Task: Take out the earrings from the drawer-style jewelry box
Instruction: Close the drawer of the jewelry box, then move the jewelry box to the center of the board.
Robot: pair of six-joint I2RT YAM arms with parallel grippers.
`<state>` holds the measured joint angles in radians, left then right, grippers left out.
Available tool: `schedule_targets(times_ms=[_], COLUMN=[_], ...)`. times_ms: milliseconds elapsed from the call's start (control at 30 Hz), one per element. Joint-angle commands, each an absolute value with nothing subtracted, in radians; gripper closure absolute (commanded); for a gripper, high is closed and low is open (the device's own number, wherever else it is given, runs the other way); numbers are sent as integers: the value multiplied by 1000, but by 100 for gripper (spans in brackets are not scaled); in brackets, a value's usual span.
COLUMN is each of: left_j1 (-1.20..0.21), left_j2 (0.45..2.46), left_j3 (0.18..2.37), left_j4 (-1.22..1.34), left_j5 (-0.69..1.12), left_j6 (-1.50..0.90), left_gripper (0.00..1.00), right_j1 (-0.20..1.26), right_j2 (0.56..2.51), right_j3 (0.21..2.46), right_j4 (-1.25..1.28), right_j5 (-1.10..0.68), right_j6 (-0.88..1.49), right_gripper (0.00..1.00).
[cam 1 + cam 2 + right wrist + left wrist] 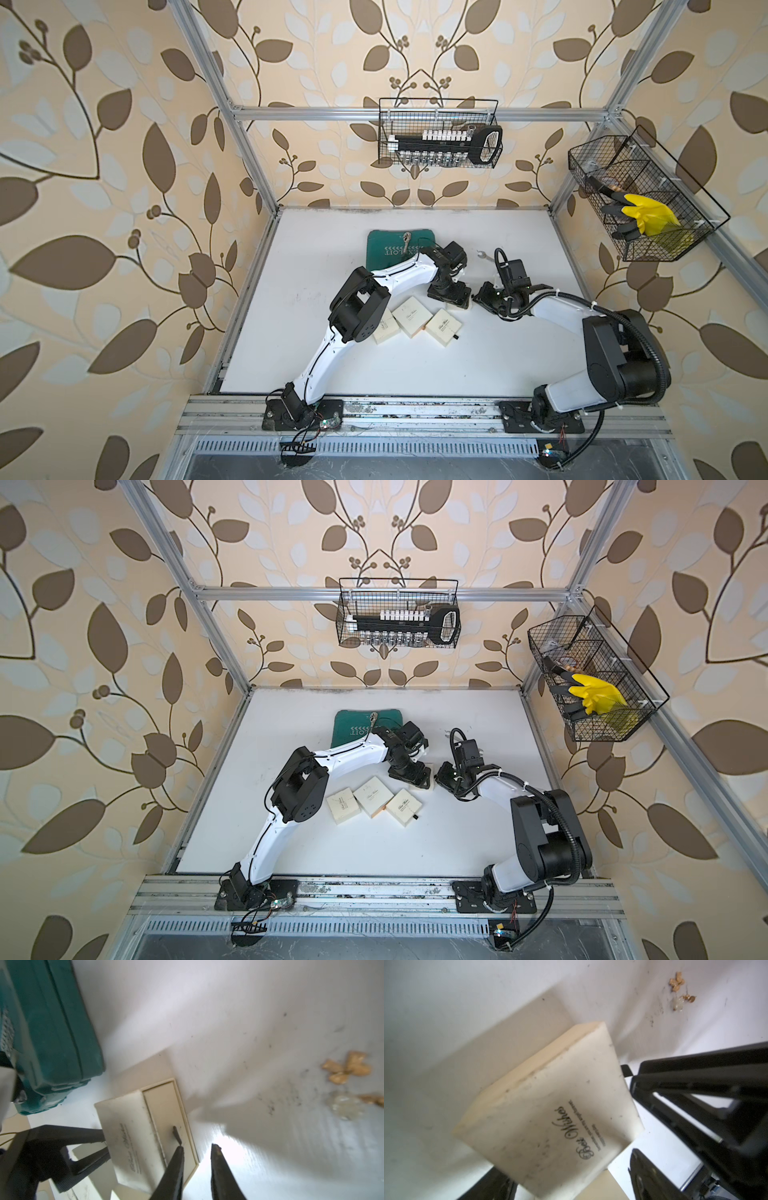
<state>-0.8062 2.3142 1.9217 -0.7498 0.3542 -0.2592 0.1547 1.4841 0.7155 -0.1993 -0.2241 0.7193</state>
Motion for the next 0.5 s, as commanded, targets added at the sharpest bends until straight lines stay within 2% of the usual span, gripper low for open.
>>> schedule_targets(times_ms=[0,167,267,467], left_j1=[-816,-827,-836,-838], left_j2=[2235,2217,2245,2352], left_j3=[1896,1831,1865,2039], left_j4=[-773,-780,-803,-848], left_j5=[310,290,238,161], left_j6=[-210,-200,-198,-240], left_gripper=[17,17,19,36], right_j1=[120,82,75,75], right_j2=[1442,1439,1436,1430], right_j3=[701,673,666,663], right_j4=[-238,-229,-212,-182], right_j5=[-196,-218,-235,-265], right_j6=[686,688,696,706], right_gripper=[75,75,75,75])
